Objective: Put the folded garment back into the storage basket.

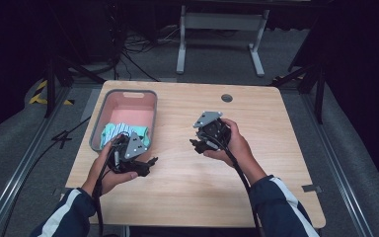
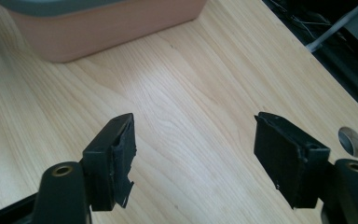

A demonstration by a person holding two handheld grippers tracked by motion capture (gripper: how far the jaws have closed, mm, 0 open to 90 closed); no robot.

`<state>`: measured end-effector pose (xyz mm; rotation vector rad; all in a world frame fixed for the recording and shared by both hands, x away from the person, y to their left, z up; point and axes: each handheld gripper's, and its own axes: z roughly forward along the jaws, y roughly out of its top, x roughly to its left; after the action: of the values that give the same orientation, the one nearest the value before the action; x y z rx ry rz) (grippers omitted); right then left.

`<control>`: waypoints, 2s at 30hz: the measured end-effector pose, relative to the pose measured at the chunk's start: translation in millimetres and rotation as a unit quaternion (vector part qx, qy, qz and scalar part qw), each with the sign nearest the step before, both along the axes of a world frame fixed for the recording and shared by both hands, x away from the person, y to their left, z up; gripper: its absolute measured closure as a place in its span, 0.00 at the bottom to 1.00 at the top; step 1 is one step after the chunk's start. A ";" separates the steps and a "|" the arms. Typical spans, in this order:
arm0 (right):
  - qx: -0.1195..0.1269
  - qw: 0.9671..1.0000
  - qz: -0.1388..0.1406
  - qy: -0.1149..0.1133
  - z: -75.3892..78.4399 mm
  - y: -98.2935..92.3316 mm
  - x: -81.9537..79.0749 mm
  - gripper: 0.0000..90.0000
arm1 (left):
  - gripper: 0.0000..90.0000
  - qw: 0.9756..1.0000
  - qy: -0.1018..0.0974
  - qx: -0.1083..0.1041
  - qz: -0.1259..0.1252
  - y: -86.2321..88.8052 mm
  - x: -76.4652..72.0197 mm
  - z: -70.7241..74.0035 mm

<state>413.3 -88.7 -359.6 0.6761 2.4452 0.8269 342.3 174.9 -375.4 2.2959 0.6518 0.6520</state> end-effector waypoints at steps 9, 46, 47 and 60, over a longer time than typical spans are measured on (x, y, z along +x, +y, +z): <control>-0.004 1.000 -0.012 0.005 -10.4 -30.5 -10.8 0.33 | 0.23 0.999 0.009 0.018 -0.034 -19.8 -7.2 -16.8; -0.002 0.998 -0.060 0.034 -69.0 -128.2 -52.7 0.34 | 0.23 0.991 0.069 0.054 -0.105 -47.2 -13.3 -78.8; -0.001 0.998 -0.061 0.034 -71.0 -130.6 -54.2 0.33 | 0.23 0.990 0.067 0.052 -0.109 -47.1 -12.3 -79.9; 0.032 0.996 -0.064 0.050 -99.9 -164.7 -78.7 0.33 | 0.20 0.989 0.090 0.044 -0.104 -40.0 -10.6 -89.9</control>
<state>334.6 -253.4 -459.6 0.9082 2.4421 0.8430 331.8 134.9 -465.3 2.4831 0.4630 0.3840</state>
